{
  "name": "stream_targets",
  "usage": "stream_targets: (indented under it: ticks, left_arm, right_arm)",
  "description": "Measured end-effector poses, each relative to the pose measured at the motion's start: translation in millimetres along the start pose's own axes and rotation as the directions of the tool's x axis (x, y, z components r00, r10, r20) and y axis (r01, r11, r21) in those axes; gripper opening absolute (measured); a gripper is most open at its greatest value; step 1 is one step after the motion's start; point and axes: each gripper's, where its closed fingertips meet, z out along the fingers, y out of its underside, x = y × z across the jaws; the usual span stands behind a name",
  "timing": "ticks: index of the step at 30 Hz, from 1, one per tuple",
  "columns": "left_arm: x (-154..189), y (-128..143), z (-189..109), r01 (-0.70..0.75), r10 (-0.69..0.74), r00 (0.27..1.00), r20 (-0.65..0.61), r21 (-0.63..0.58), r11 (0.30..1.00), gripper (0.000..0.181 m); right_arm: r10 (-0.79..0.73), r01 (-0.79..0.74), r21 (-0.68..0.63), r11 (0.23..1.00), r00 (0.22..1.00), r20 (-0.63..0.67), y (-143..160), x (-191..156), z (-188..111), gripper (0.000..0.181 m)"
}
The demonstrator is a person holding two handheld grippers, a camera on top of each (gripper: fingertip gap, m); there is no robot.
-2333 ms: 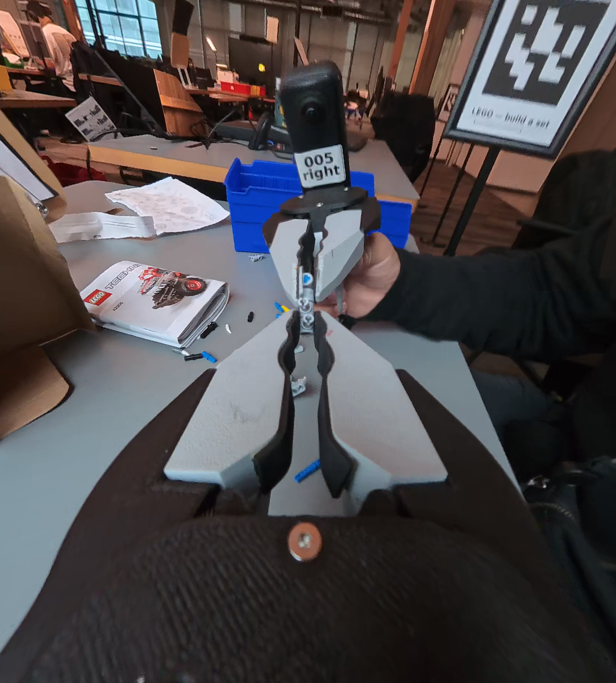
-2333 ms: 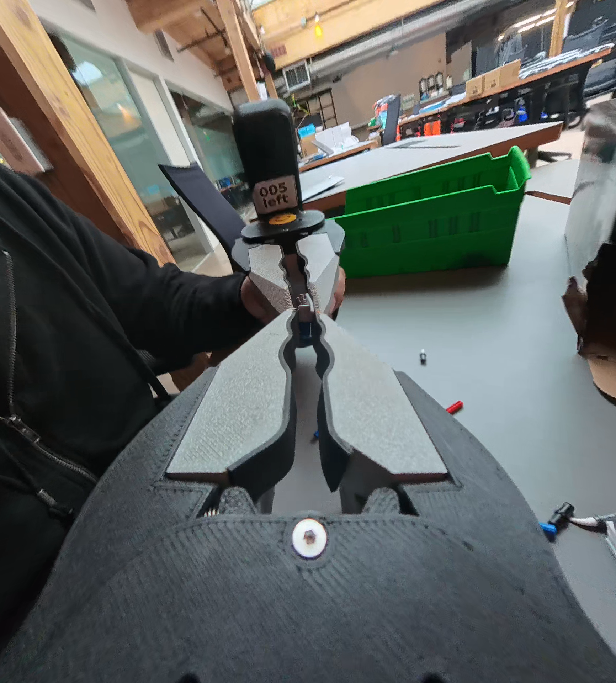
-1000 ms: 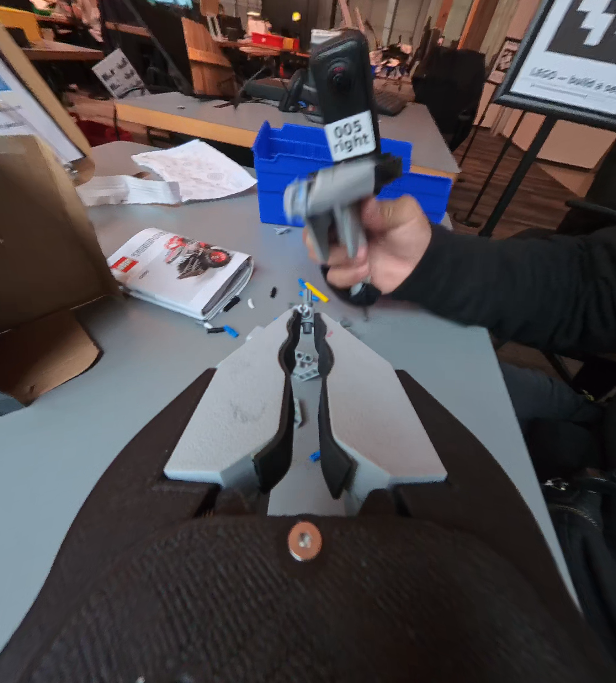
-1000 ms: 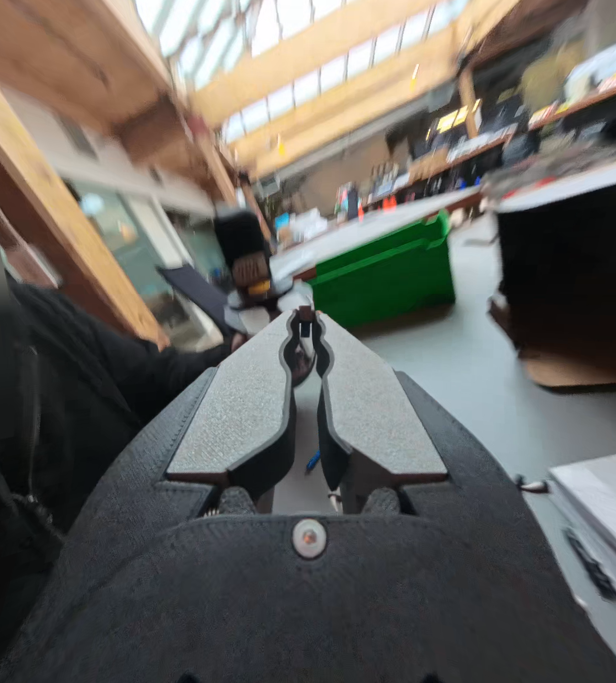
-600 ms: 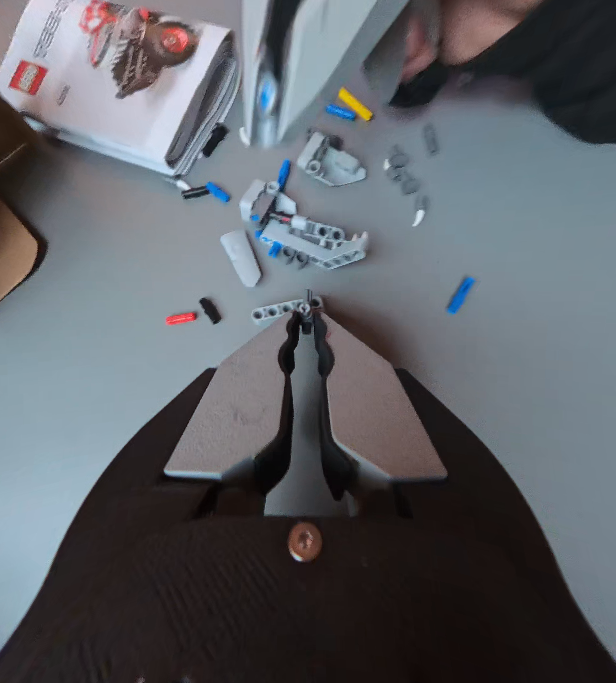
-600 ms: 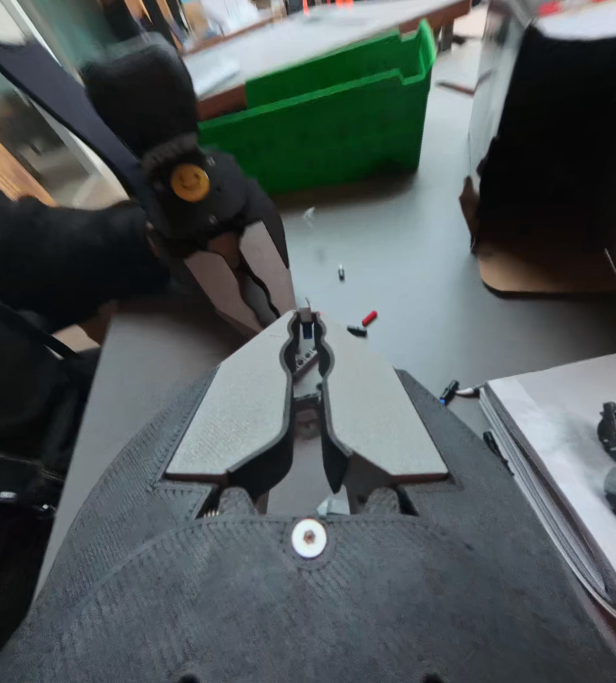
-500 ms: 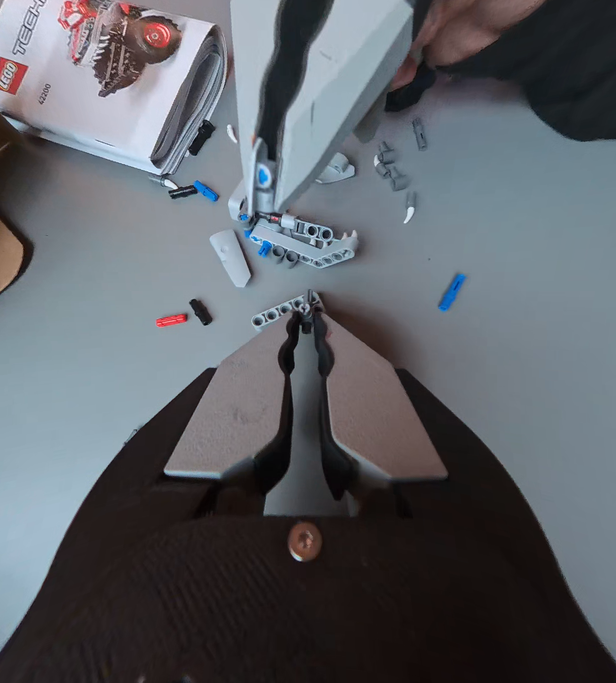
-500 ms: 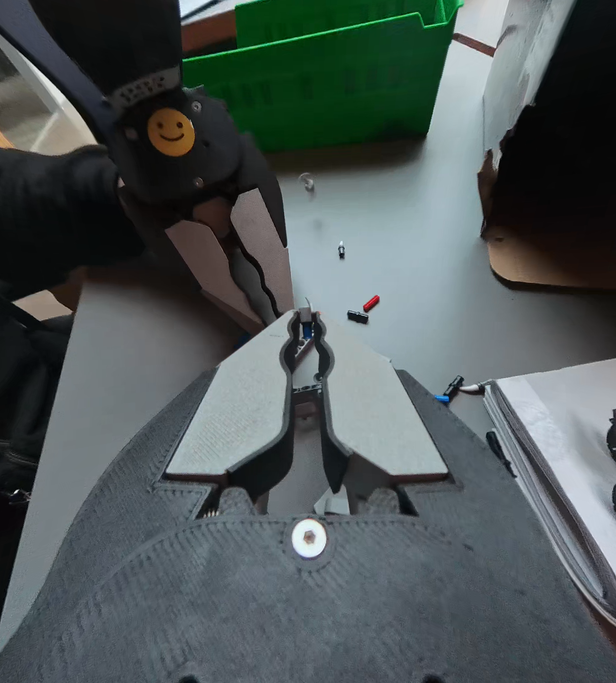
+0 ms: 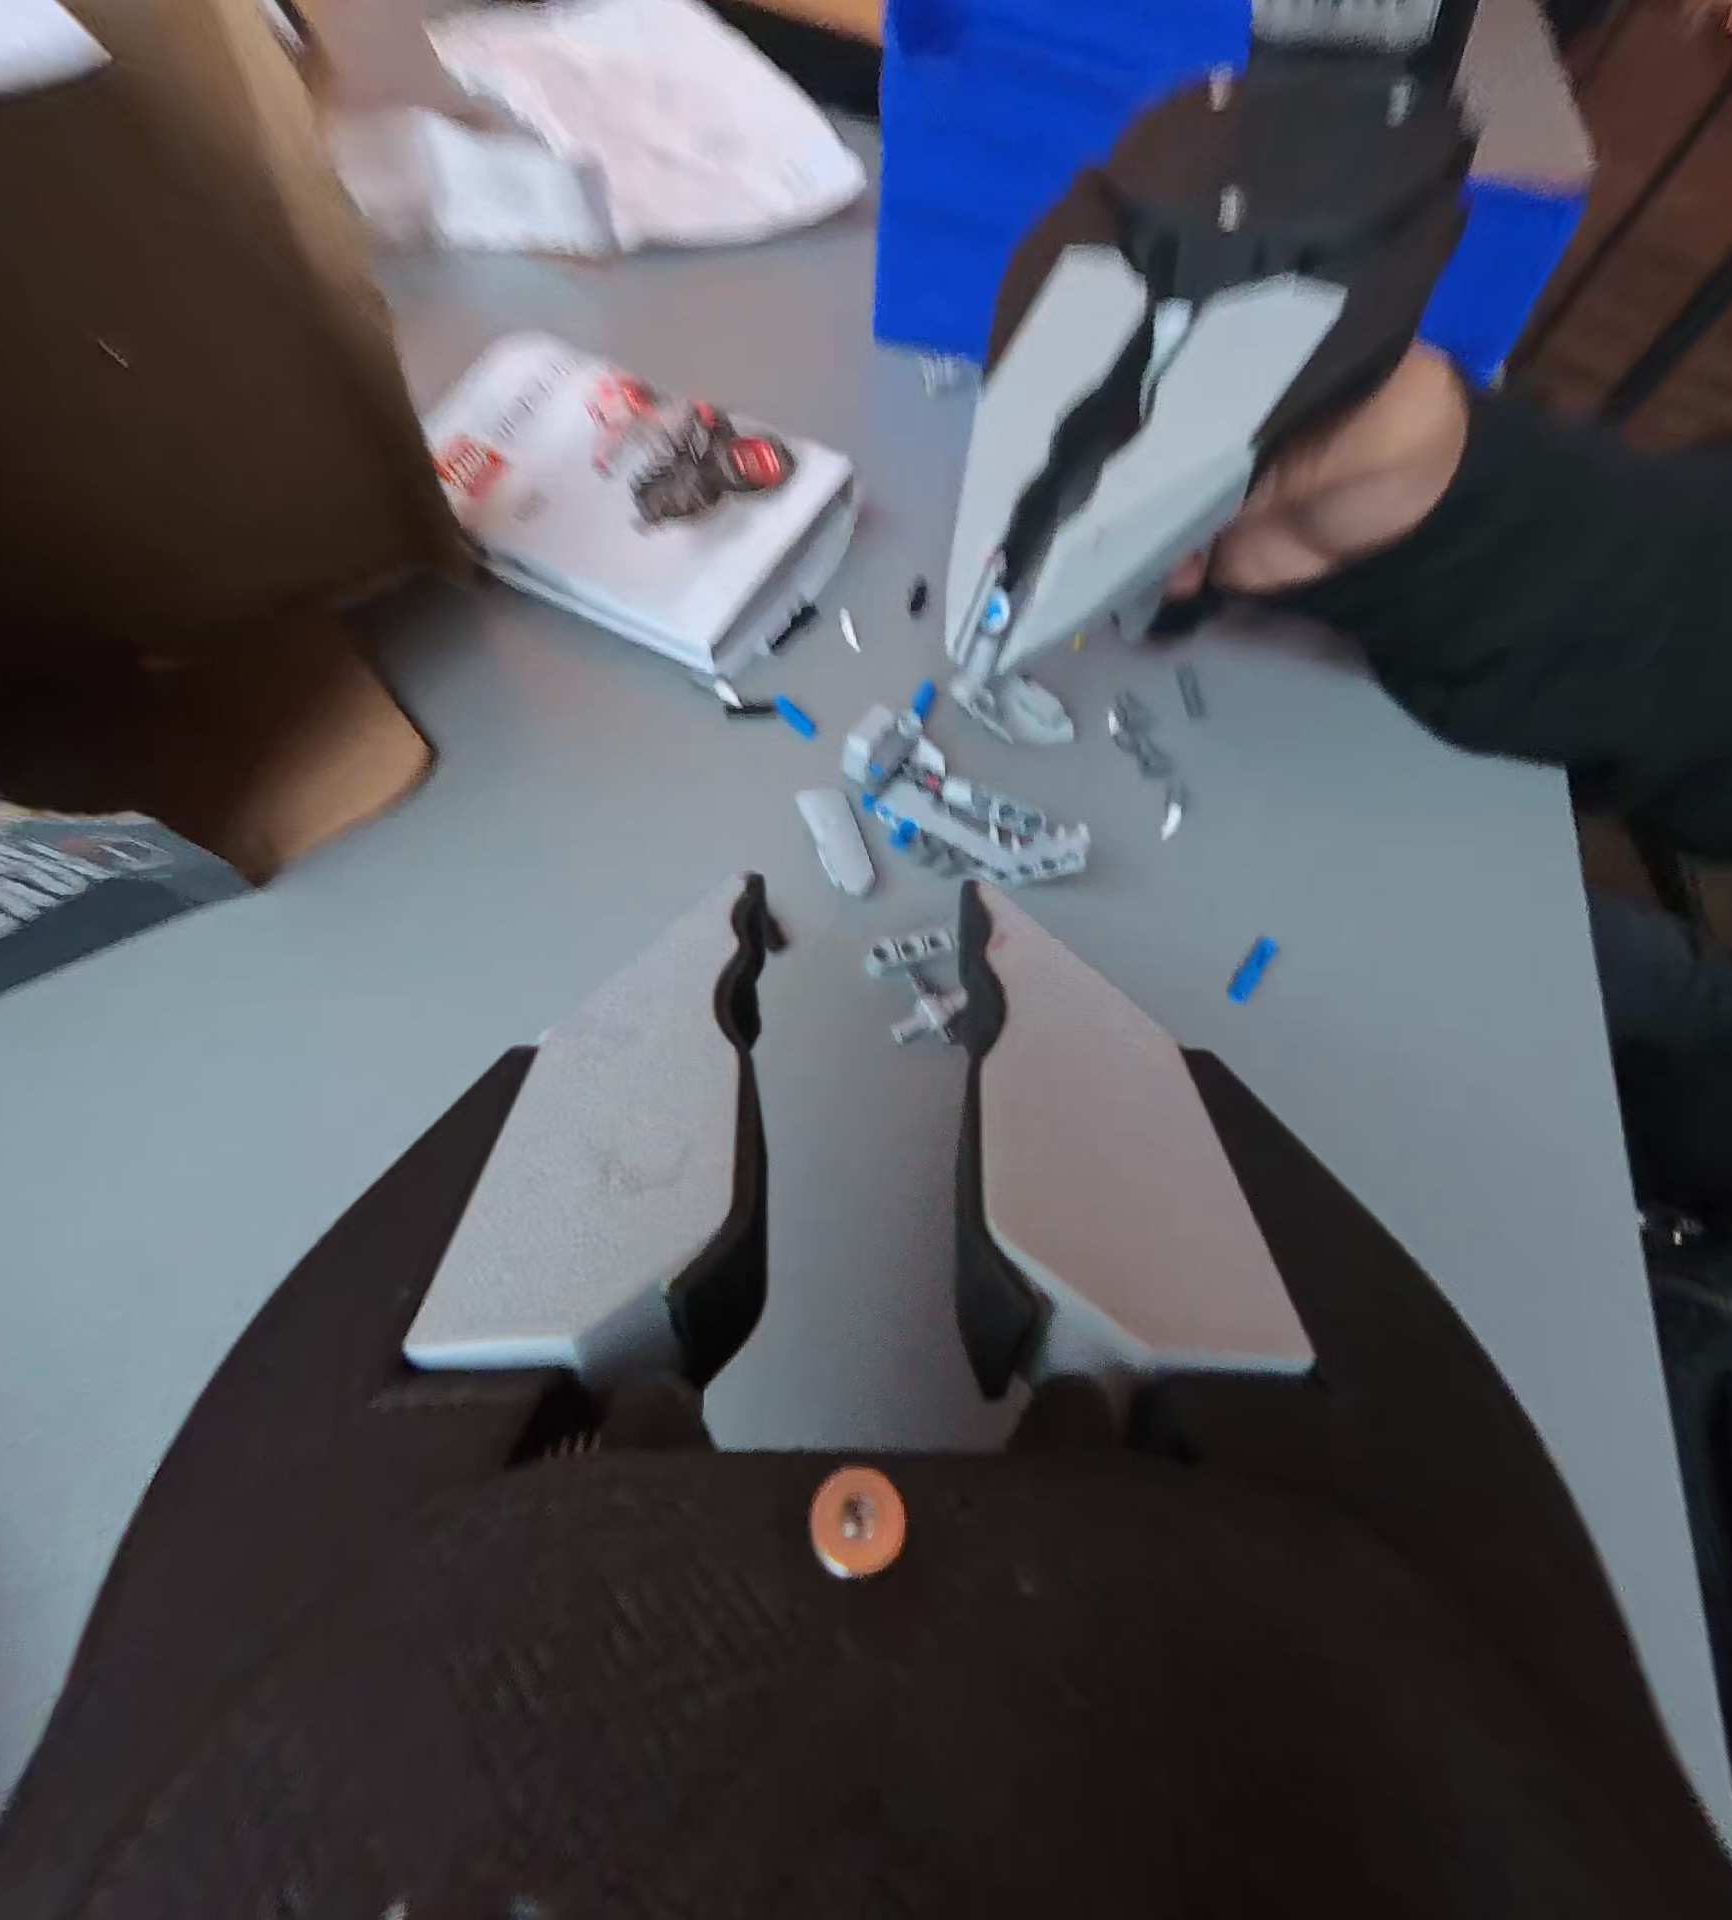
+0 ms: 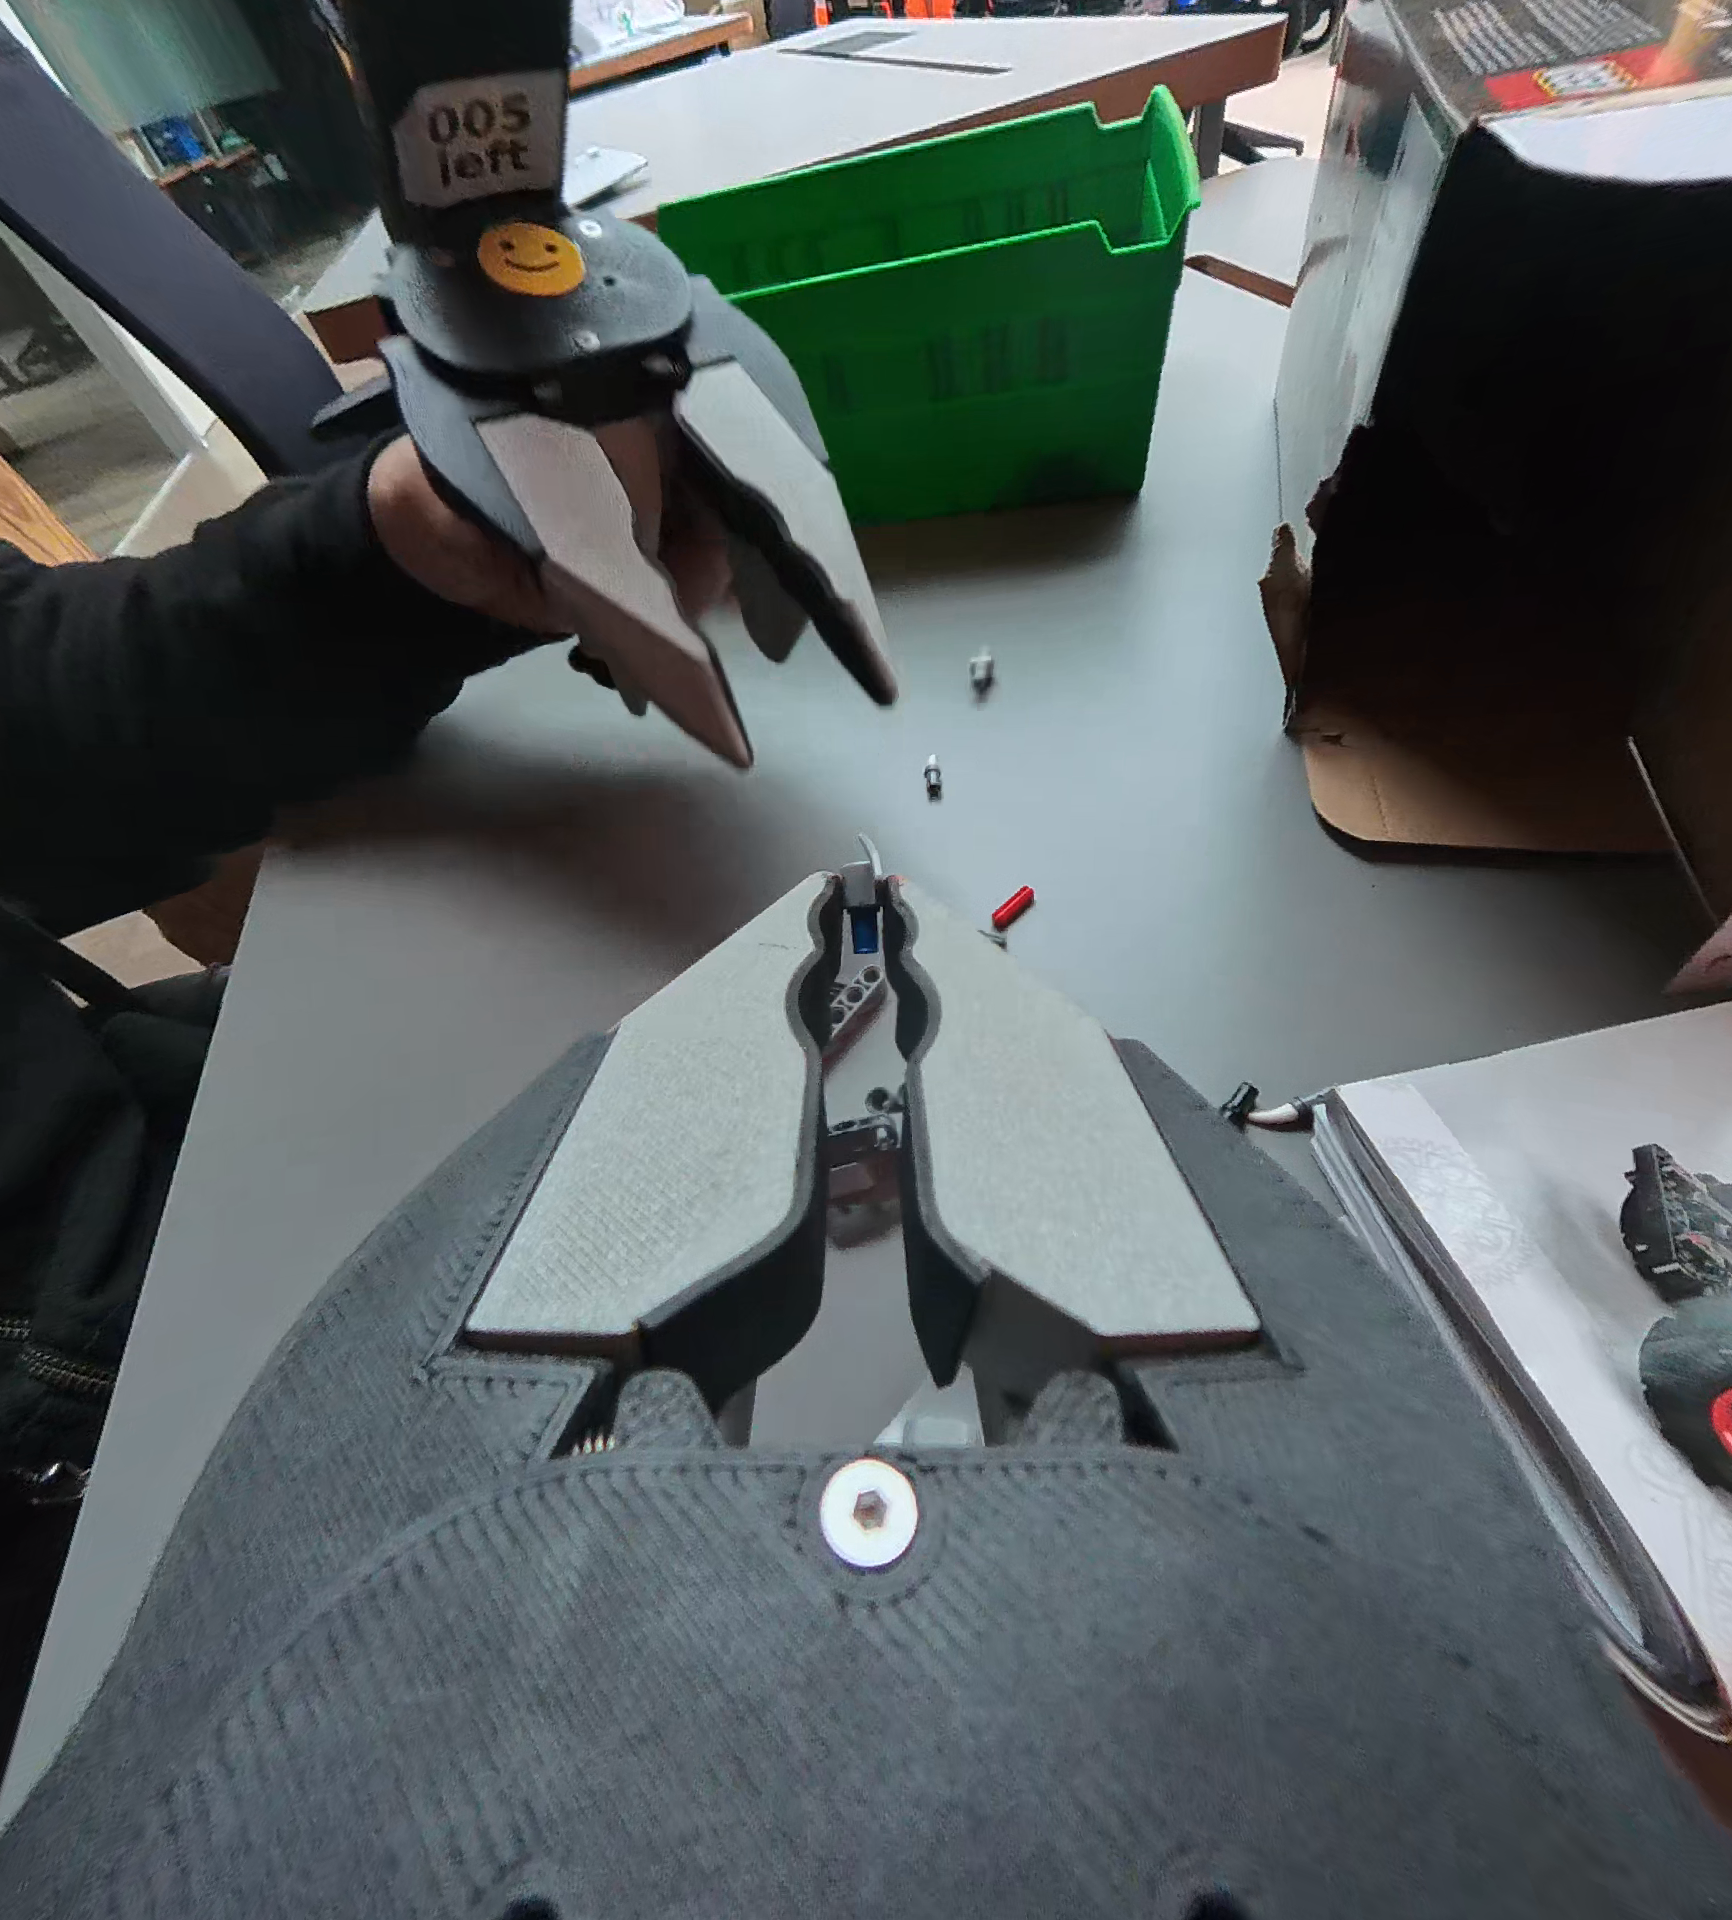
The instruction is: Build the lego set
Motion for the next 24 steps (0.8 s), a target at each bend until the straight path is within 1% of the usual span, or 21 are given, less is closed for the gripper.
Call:
stream_targets:
  ticks: [1, 6, 9, 11, 12, 13, 14, 16, 17, 20, 21, 24]
  left_arm:
    - [-3, -9, -7, 0.001, -0.002, 1.0, 0.013, 0.055, 0.998, 0.031]
    - [-36, -37, -39, 0.016, -0.062, 0.983, 0.173, 0.255, 0.967, 0.029]
    - [-50, -47, -58, -0.006, -0.089, 0.96, 0.264, 0.34, 0.941, 0.026]
    - [-54, -54, -68, -0.013, -0.106, 0.954, 0.279, 0.394, 0.919, 0.023]
    - [-53, -55, -68, -0.006, -0.11, 0.959, 0.261, 0.407, 0.913, 0.021]
    - [-52, -53, -65, 0.013, -0.117, 0.964, 0.24, 0.397, 0.918, 0.019]
    - [-55, -46, -60, 0.039, -0.133, 0.962, 0.238, 0.361, 0.932, 0.019]
    - [-62, -32, -51, 0.067, -0.145, 0.954, 0.261, 0.287, 0.956, 0.019]
    - [-66, -28, -51, 0.064, -0.143, 0.948, 0.283, 0.27, 0.961, 0.018]
    - [-79, -21, -57, 0.048, -0.137, 0.92, 0.367, 0.24, 0.97, 0.017]
    - [-87, -14, -58, 0.055, -0.137, 0.901, 0.411, 0.206, 0.977, 0.012]
    - [-116, 21, -58, 0.078, -0.077, 0.827, 0.557, 0.021, 0.997, 0.001]
  right_arm:
    - [-0.004, 0.004, 0.005, 1.0, 1.0, -0.009, -1, 1, -1, 0.004]
    - [0.001, 0.002, 0.039, 0.999, 0.998, -0.068, -7, 9, -6, 0.004]
    - [0.002, 0.007, 0.079, 0.997, 0.994, -0.111, -14, 15, -13, 0.004]
    - [0.008, 0.007, 0.1, 0.995, 0.988, -0.154, -17, 22, -18, 0.004]
    - [0.016, 0.003, 0.112, 0.994, 0.986, -0.167, -19, 24, -21, 0.003]
    - [0.024, -0.002, 0.128, 0.992, 0.985, -0.173, -21, 25, -23, 0.003]
    - [0.035, -0.009, 0.147, 0.989, 0.985, -0.171, -24, 25, -25, 0.004]
    - [0.06, -0.03, 0.185, 0.982, 0.986, -0.157, -28, 23, -28, 0.004]
    - [0.071, -0.039, 0.205, 0.978, 0.986, -0.149, -31, 21, -30, 0.004]
    - [0.113, -0.076, 0.261, 0.962, 0.985, -0.128, -37, 19, -34, 0.004]
    - [0.124, -0.088, 0.279, 0.956, 0.986, -0.115, -39, 17, -35, 0.004]
    - [0.142, -0.112, 0.298, 0.948, 0.987, -0.08, -41, 14, -34, 0.004]
